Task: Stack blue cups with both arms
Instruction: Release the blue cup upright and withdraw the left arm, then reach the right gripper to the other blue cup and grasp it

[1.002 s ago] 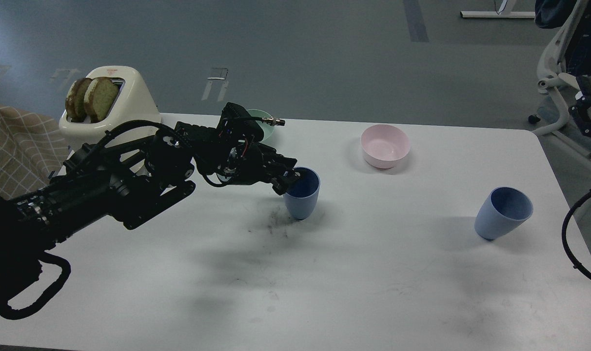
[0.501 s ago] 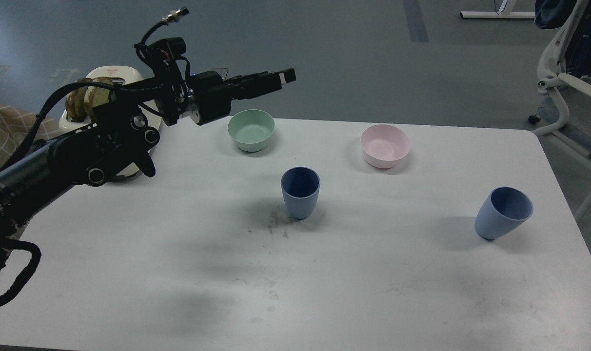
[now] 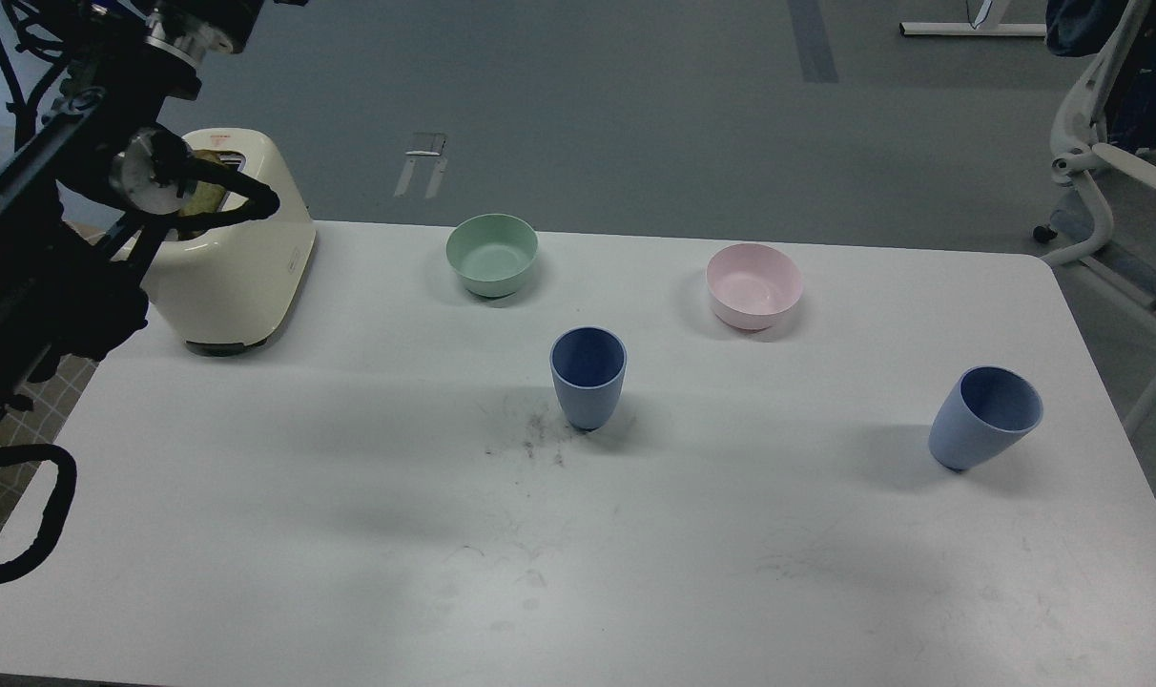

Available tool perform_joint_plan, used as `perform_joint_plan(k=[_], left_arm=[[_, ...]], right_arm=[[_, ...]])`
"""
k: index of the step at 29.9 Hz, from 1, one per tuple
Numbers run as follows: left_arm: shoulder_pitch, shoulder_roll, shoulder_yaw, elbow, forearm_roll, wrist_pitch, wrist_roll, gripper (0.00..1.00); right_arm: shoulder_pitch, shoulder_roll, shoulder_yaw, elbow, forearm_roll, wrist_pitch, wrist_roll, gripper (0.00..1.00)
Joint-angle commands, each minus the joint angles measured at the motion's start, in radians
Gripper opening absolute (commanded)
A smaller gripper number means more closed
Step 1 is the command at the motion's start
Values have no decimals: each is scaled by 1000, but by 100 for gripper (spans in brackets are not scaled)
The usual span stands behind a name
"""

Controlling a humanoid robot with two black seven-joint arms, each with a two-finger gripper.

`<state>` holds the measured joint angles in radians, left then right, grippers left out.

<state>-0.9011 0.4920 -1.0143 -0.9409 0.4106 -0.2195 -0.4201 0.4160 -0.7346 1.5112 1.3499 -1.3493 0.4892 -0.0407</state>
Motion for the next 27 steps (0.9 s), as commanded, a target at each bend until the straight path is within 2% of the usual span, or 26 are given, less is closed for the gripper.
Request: perform_joint_plan(k=[1,5,11,19,23,27], left_arm=[[27,-3,-69,27,-26,-17,3,97],[70,-3,-70,31,-26,-31,4,97],[88,-19,-70,30,-26,-29,4,97],[87,-26,-70,28,-26,-26,9,97],[87,-18,-70,28,-26,-18,14,97],[88,-12,-67,28,-24,-20,15,97]], right_arm=[[18,-45,-123,31,-151,0,39,100],[41,-78,-273,35,-263,0,51,100],[27,-83,-377,31,-419,0,50,100],[-59,-74,-411,17,-491,0,51,96],[-94,-63,-427,22,-493,0,51,89],[-98,-65,-439,21,-513,0,51,86]])
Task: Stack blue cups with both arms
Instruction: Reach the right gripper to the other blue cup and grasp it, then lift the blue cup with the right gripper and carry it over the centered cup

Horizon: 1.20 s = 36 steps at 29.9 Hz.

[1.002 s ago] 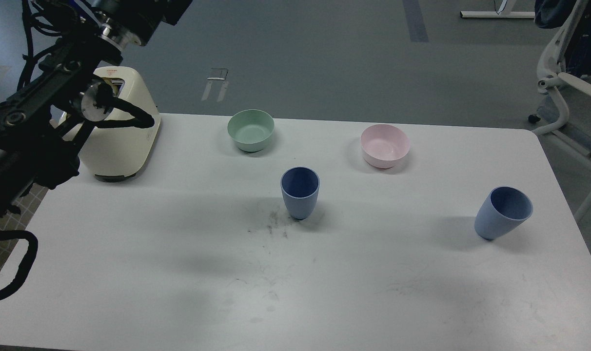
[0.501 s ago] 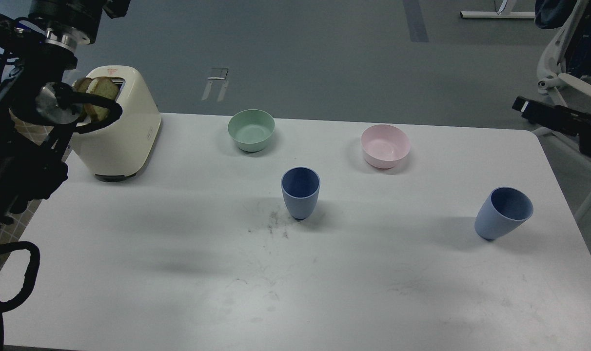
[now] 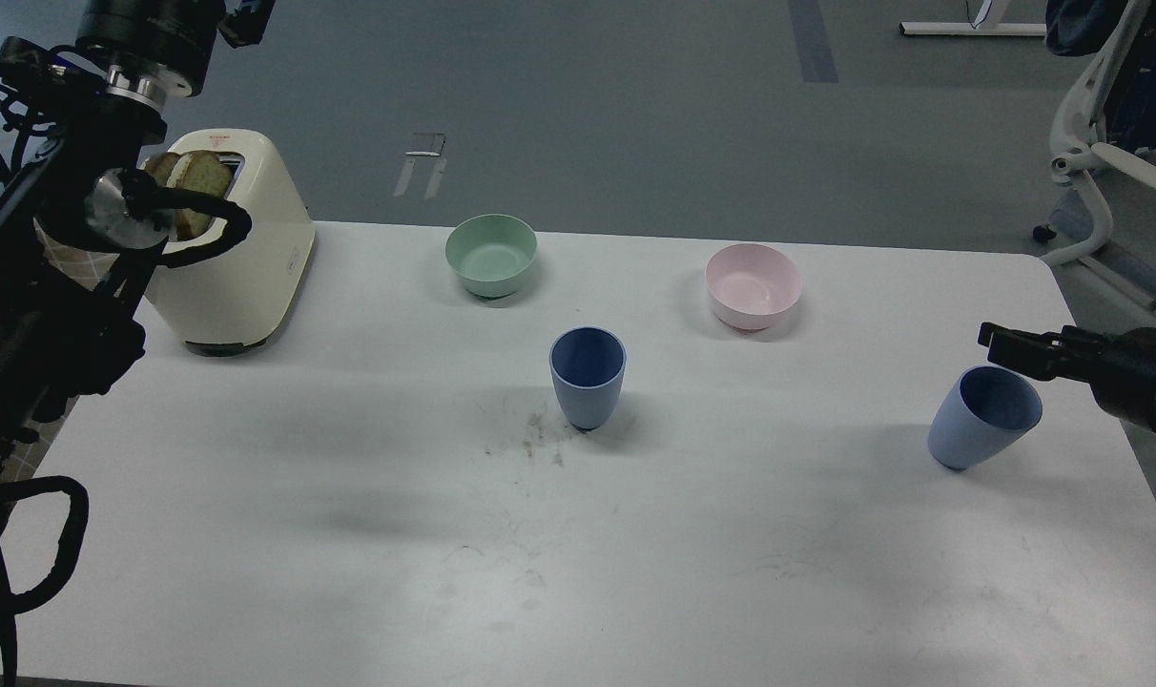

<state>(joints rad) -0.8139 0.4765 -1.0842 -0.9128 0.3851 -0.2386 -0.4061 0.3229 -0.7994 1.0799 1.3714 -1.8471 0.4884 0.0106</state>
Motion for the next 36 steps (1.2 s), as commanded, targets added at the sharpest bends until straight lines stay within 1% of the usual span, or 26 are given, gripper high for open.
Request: perform_joint_plan(k=[1,6,7,12,13,14,15,16,18,19,20,22,23,32,36], left_arm=[[1,8,4,0,2,-1,1,97],[1,14,6,-1,2,1,1,97],[1,14,7,-1,2,1,1,97],[-1,13,9,0,3,2,1,97],[-1,13,10,0,3,2,1,97],[-1,13,10,0,3,2,1,97],[-2,13,13,0,5,2,1,97],[-4,13,13,0,6,2,1,97],[-5,11,15,0,6,2,1,97],[-8,11,15,0,6,2,1,97],[-8,11,15,0,6,2,1,97],[-10,13,17,0,6,2,1,97],[-10,11,17,0,6,2,1,97],[-10,10,17,0,8,2,1,97],[-14,8,15,0,8,2,3,97]], right_arm=[[-8,0,-9,0,-30,0,0,86],[-19,-3,-12,-2,-40,0,0,82],[-31,-6,-12,-3,-44,0,0,76],[-54,3,-12,-5,-90,0,0,66],[-64,5,-12,-5,-90,0,0,61],[-65,5,-11,-5,-90,0,-1,59],[-65,5,-11,-5,-90,0,-1,52],[-65,5,-9,-5,-90,0,-4,42],[-65,6,-8,-6,-90,0,-7,31],[-64,6,-8,-5,-90,0,-11,23],[-64,6,-8,-5,-90,0,-11,18],[-64,6,-9,-5,-90,0,-15,4],[-65,6,-9,-5,-90,0,-15,1],[-53,6,20,1,-72,0,-14,0],[-7,6,129,44,-43,0,-8,0]])
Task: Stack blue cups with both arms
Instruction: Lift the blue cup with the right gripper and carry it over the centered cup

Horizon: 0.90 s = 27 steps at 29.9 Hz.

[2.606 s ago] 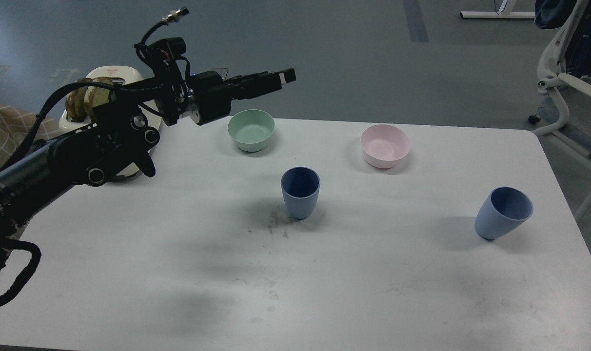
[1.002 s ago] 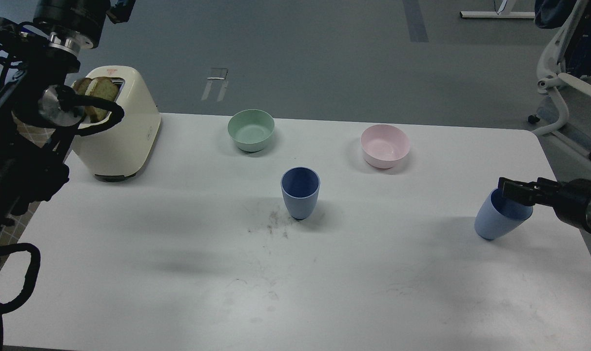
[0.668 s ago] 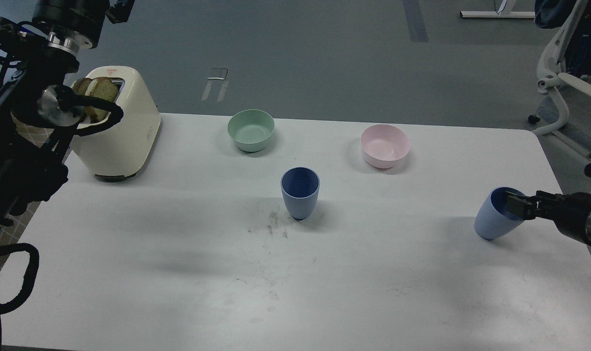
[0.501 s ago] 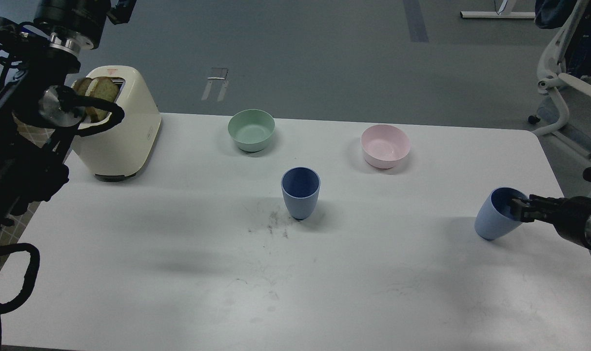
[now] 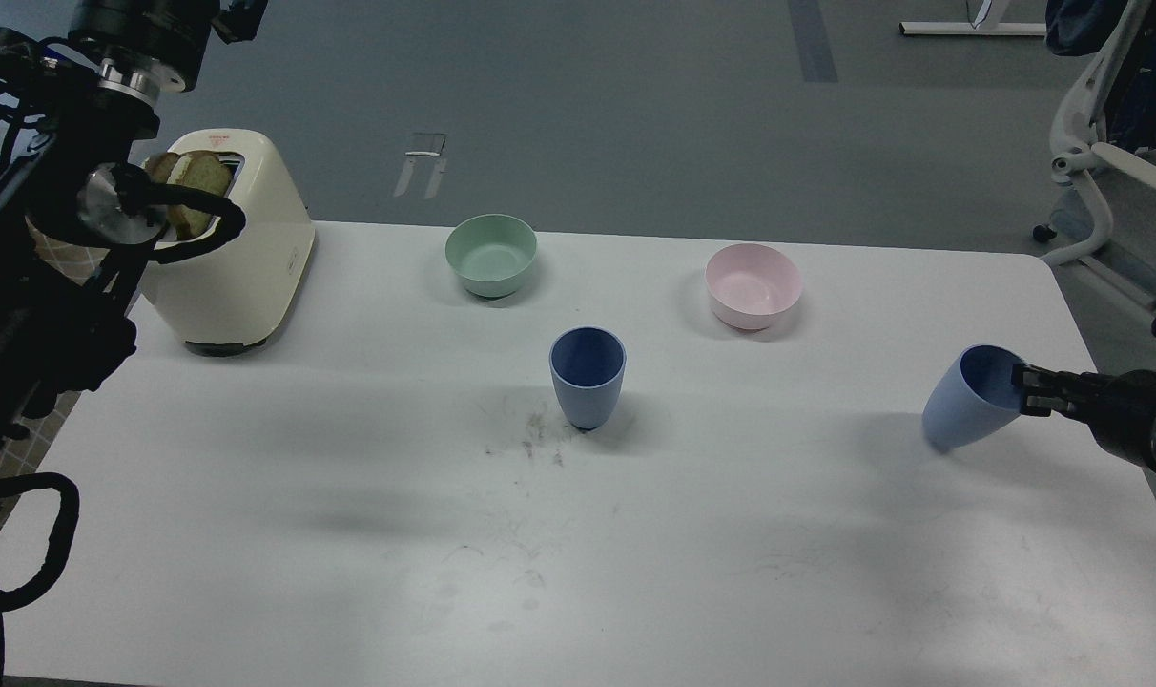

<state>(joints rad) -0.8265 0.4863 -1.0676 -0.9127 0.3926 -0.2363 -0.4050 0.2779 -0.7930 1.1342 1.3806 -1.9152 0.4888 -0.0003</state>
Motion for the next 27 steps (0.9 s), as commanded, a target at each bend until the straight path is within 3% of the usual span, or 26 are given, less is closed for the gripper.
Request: perform_joint_plan(k=[1,6,10,13,20,27], left_arm=[[-2,-2,-2,0,0,0,0,97],[-5,-3,-2,-2,5,0,2,97],[-9,-3,0,-2,9,-3,2,97],[-11,-5,0,0,11,-3,5,97],[-11,-8,5,1,12,20,51,97],[-6,-8,5,1,12,8,49,98]], right_arm=[[53,1,84,43,37,0,3,0],[248,60,73,72,134,0,-6,0],[395,204,10,72,133,0,-56,0],[516,312,-115,57,133,0,-93,0],[685,523,-395,-83,117,0,-98,0],[741,574,-565,-101,117,0,-132,0]])
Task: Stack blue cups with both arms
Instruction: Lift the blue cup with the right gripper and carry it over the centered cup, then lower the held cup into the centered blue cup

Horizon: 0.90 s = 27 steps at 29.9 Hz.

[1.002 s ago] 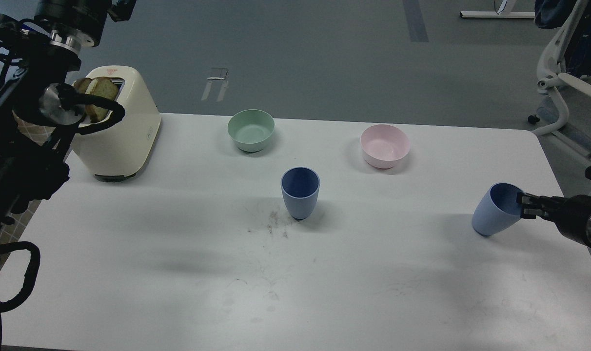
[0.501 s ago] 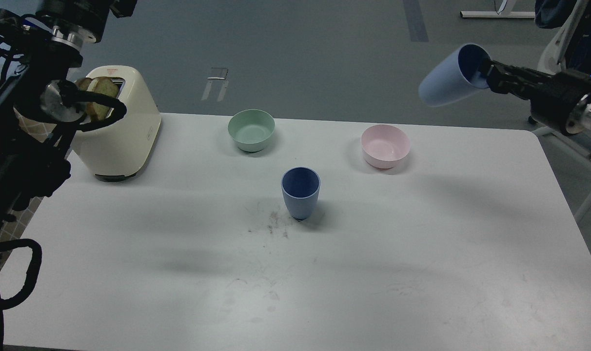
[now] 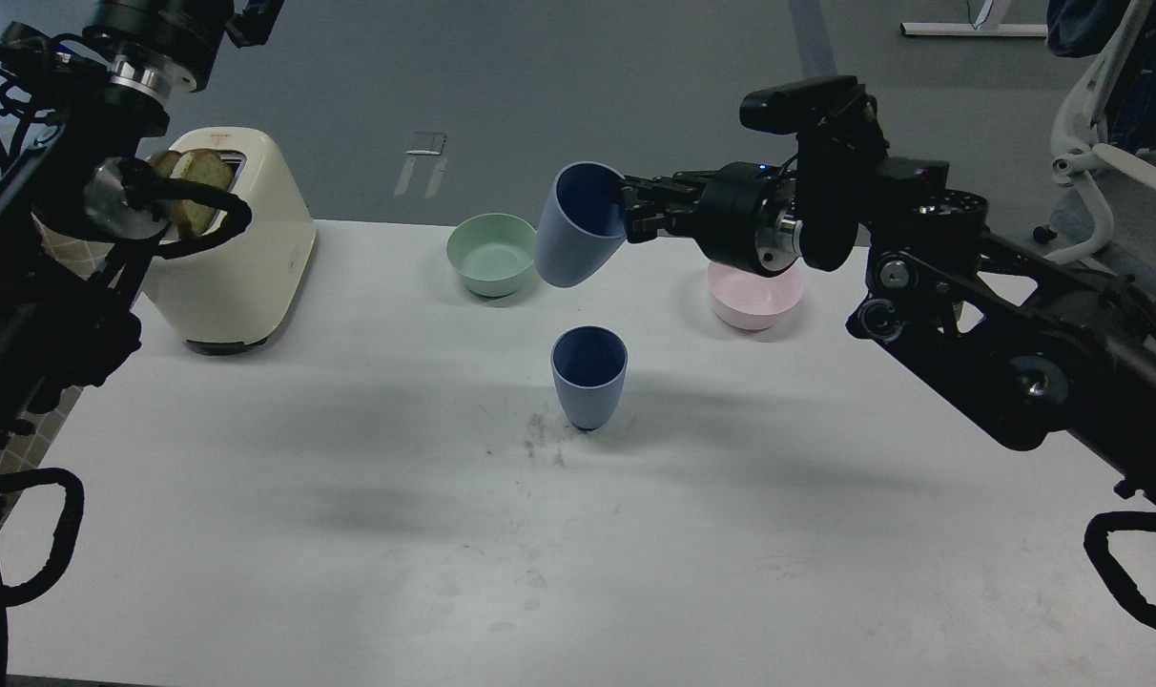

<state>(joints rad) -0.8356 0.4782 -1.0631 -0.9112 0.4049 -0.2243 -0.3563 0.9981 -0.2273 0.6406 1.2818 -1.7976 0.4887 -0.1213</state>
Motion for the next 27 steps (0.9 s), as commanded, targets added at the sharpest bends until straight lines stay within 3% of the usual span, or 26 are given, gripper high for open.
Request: perform_joint_plan(k=[1,27], left_arm=[[3,-1,0,0,0,-4,0,98],[6,-4,-1,-3,0,-18,0,97]], right_arm=[[27,8,-91,-4,0,0,-11,0],[-18,-93,-139,97,7,0,-11,0]])
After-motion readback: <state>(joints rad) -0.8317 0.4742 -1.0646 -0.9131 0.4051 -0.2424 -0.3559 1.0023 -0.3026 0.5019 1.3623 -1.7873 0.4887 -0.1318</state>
